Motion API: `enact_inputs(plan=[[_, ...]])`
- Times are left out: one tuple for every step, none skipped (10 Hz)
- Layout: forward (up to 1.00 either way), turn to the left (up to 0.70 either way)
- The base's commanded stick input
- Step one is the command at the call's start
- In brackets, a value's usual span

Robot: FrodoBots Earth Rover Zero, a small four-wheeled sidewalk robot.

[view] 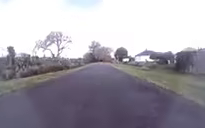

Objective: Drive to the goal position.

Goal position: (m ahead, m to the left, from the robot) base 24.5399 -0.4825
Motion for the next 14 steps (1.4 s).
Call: enact_inputs(plan=[[0.85, 0.00], [0.85, 0.00], [0.85, 0.00], [0.85, 0.00], [0.85, 0.00], [0.85, 0.00], [0.85, -0.02], [0.85, -0.08], [0.85, -0.28], [0.85, -0.34], [0.85, -0.34], [0.85, -0.34], [0.85, -0.34], [0.85, -0.34]])
